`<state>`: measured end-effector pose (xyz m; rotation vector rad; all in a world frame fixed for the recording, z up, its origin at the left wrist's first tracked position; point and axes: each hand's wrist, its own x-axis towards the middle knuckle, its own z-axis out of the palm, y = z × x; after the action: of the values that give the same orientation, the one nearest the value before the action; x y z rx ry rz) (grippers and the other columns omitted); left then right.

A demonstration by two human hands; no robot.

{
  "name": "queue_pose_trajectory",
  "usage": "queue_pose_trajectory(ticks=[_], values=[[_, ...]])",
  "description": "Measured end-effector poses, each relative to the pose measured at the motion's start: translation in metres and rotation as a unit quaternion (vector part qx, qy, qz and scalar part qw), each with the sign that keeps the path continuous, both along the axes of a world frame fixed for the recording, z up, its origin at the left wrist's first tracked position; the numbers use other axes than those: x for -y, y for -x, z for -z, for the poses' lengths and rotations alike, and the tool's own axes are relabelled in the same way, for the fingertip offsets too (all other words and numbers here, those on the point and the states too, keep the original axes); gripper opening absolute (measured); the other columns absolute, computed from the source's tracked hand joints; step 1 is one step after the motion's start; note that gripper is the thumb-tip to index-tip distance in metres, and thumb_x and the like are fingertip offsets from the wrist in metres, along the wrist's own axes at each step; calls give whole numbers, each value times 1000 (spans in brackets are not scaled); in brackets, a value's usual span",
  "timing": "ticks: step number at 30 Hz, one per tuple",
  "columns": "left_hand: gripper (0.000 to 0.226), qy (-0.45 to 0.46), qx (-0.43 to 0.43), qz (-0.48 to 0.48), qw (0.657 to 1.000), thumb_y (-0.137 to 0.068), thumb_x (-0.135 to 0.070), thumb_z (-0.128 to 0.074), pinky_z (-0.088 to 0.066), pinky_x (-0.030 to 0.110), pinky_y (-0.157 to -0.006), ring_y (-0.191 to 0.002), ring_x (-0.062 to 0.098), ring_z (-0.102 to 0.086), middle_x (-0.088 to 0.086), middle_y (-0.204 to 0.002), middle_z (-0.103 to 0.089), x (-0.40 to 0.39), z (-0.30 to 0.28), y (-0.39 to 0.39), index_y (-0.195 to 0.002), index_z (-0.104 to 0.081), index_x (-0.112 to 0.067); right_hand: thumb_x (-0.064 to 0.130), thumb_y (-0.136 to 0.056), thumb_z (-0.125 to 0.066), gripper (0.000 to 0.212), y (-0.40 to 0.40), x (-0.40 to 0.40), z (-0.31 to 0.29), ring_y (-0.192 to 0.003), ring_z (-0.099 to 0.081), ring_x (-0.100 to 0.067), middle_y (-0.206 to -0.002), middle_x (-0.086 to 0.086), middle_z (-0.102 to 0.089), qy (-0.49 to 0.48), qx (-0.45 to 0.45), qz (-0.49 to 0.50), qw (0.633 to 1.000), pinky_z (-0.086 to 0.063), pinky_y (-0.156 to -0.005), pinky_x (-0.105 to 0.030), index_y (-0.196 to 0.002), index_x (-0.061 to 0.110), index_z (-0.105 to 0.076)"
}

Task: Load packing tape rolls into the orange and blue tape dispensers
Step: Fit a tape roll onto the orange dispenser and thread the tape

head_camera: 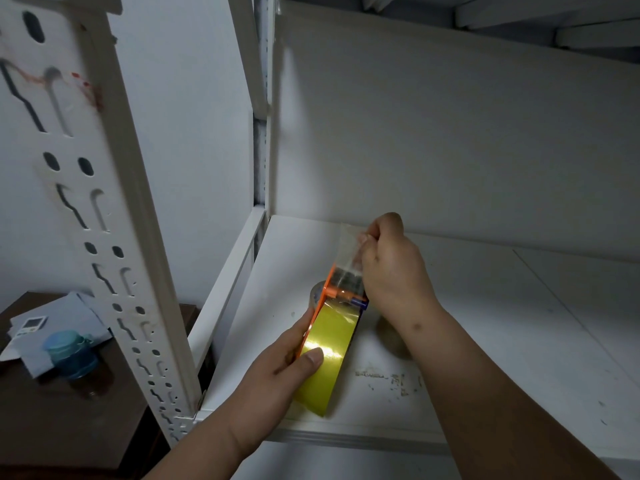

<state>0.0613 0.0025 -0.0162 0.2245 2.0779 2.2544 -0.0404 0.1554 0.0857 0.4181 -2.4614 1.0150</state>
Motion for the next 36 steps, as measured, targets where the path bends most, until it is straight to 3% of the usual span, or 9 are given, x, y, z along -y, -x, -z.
queue_pose_trajectory(ticks=[5, 12, 15, 18, 21, 25, 27, 33, 36], values=[[58, -20, 31, 2, 999, -82, -21, -57, -50, 16, -96, -126, -1, -57, -22, -136, -63, 3, 3, -4, -138, -53, -38, 18, -98, -47, 19, 11, -1, 3, -58, -52, -6, -69, 5, -55, 60, 61, 15, 996, -37, -42, -10, -81, 17, -40], [68, -33, 80, 45, 995, -73, -9, -60, -54, 23, -92, -118, 14, -64, -2, -128, -70, 11, -6, 1, -138, -53, -27, 20, -97, -49, 17, 17, -2, 4, -66, -60, -16, -77, -9, -66, 89, 105, 14, 990, -41, -50, -23, -82, 16, -43], [60, -31, 97, 26, 994, -72, -18, -62, -51, 31, -91, -114, 28, -64, 11, -126, -66, 9, -14, 4, -131, -59, -29, 22, -97, -49, 18, 16, -2, 2, -62, -53, -7, -73, -1, -59, 62, 74, 22, 995, -34, -46, -17, -82, 17, -42], [51, -6, 107, -15, 994, -72, -37, -72, -57, 28, -78, -95, 20, -72, 11, -116, -70, 0, -24, 9, -119, -58, -24, 20, -97, -50, 20, 13, 0, 1, -56, -49, -1, -67, 6, -51, 66, 51, 14, 996, -37, -45, -7, -79, 18, -40], [56, 14, 122, -35, 992, -72, -37, -83, -60, 33, -77, -94, 21, -73, 11, -115, -70, -5, -32, 14, -117, -56, -19, 19, -96, -51, 26, 11, 1, 0, -55, -53, 5, -64, 7, -51, 75, 50, 6, 996, -36, -47, -3, -74, 23, -38], [74, -7, 151, 3, 988, -75, -31, -82, -53, 47, -101, -114, 28, -68, 12, -128, -66, 0, -36, 17, -140, -48, -35, 22, -96, -51, 21, 13, -2, -1, -57, -58, -3, -70, 0, -64, 101, 104, -7, 989, -37, -44, -7, -76, 21, -43], [65, -4, 148, 37, 988, -78, -28, -71, -47, 49, -107, -120, 24, -64, 2, -129, -69, 0, -38, 18, -140, -51, -37, 19, -95, -53, 20, 14, -4, 0, -50, -60, 1, -66, 1, -68, 142, 137, -18, 980, -39, -43, -8, -76, 18, -46], [58, -28, 157, 24, 987, -76, -24, -66, -46, 50, -107, -116, 25, -67, -2, -121, -75, -3, -32, 19, -132, -61, -36, 19, -92, -57, 19, 18, -6, 3, -61, -64, -19, -55, 3, -67, 205, 201, -10, 958, -54, -68, -42, -75, 16, -50], [55, -39, 152, 1, 988, -75, -23, -66, -51, 51, -102, -109, 29, -70, 1, -118, -75, -8, -30, 18, -126, -65, -42, 15, -92, -59, 20, 18, -8, 4, -57, -60, -19, -56, 1, -65, 257, 229, -9, 939, -53, -59, -36, -74, 13, -51]])
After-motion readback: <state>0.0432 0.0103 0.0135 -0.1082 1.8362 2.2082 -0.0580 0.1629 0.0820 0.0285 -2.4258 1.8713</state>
